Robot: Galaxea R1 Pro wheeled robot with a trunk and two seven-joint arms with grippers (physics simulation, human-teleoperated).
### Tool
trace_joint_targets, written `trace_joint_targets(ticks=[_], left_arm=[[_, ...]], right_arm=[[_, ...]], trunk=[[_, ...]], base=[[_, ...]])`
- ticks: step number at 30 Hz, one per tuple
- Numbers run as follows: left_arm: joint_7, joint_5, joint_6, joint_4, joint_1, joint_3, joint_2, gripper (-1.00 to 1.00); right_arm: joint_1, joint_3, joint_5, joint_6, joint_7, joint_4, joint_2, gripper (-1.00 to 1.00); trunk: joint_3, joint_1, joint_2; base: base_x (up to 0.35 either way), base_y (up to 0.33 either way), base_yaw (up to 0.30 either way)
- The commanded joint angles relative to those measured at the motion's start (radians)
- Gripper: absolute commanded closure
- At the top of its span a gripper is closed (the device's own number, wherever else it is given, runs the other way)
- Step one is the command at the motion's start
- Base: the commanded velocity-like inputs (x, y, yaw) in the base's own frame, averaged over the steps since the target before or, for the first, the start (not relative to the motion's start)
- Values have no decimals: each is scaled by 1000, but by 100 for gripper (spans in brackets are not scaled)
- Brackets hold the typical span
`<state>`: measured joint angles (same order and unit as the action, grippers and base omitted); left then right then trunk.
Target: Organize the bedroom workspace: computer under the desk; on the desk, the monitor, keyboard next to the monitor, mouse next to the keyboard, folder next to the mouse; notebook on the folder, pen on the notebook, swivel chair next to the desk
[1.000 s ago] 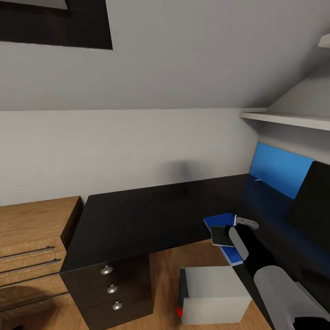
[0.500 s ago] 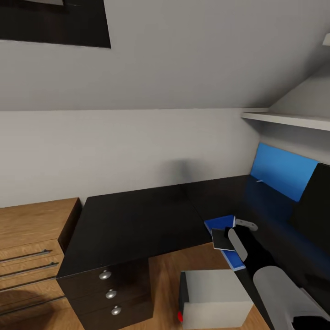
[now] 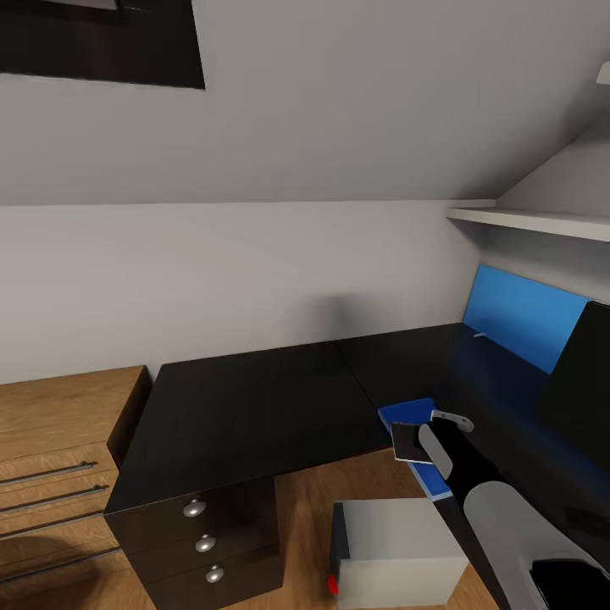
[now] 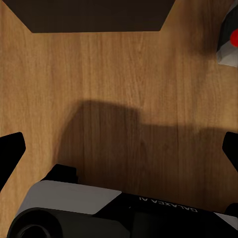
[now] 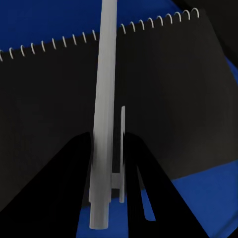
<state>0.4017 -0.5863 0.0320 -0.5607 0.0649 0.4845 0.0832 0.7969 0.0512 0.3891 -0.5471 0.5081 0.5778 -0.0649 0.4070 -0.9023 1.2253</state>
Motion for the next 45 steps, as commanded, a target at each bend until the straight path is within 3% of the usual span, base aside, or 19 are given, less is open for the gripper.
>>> trace_joint_targets(ticks=[1, 25, 26, 41, 45], left_arm=[[8, -10, 3, -1, 1, 8, -1, -100], [8, -10, 3, -1, 1, 8, 0, -100], [8, -10, 3, -1, 1, 8, 0, -100], [9, -10, 3, -1, 1, 8, 0, -100], [9, -10, 3, -1, 1, 8, 0, -100]], right_arm=[[1, 6, 9, -3, 8, 1, -1, 100], [2, 13, -4, -1, 7, -3, 0, 100], [2, 13, -4, -1, 7, -2, 0, -100], [2, 13, -4, -1, 7, 2, 0, -100], [2, 34, -4, -1, 8, 40, 0, -100]], trunk=[[1, 0, 1], [1, 0, 1], [1, 0, 1], [1, 0, 1], [1, 0, 1]], base=[[0, 0, 0], [0, 0, 0], [0, 0, 0], [0, 0, 0], [0, 0, 0]])
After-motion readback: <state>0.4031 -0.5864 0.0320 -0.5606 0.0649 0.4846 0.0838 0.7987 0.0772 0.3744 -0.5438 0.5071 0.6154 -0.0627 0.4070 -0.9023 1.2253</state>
